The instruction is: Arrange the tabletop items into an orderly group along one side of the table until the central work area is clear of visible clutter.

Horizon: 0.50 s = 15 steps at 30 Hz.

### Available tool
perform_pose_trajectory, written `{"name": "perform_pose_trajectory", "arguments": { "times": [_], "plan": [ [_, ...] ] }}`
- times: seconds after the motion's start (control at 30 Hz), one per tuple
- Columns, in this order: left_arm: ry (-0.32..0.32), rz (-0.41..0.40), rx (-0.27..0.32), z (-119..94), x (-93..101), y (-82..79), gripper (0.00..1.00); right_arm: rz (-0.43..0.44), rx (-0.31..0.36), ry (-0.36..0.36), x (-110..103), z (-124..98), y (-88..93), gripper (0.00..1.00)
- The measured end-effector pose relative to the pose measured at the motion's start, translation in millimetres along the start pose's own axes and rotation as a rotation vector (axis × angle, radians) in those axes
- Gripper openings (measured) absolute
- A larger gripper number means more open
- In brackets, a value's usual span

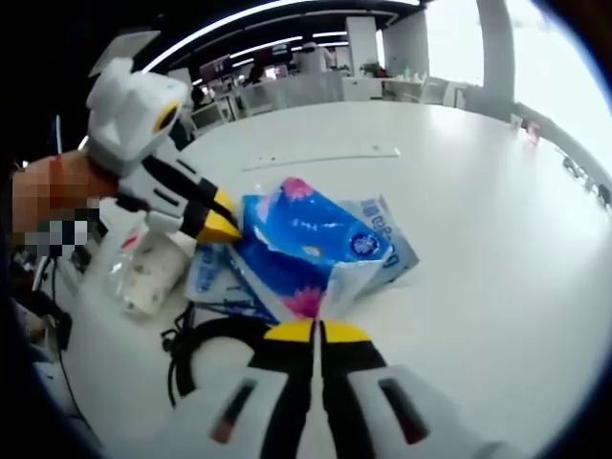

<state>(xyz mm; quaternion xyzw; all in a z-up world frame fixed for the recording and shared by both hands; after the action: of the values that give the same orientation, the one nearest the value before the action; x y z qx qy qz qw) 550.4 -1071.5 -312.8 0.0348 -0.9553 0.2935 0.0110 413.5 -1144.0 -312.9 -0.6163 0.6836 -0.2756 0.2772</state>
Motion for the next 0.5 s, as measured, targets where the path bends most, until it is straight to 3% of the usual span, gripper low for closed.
{"name": "perform_pose_trajectory", "arguments": {
  "times": [0.5],
  "plan": [
    [-0.003, -0.054, 0.025, -12.0, 4.1, -9.6, 0.0, 0.005, 0.038, 0.004, 6.0, -10.7, -7.9, 0.0]
  ]
}}
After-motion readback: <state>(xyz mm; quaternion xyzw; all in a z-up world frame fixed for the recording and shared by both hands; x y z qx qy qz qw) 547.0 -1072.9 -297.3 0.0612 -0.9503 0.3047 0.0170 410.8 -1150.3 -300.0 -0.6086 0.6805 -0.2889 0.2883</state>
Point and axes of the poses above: the point that each gripper's makers call its tool centre point, and the gripper's own axes: z roughly forward along the fingers, x roughly to its right, y roughly out of its underside, the point moved 4 cm from there along -z, roughly backward along the fingers, and after that the axes turned 9 degrees about -z, right-handed, at the moved point
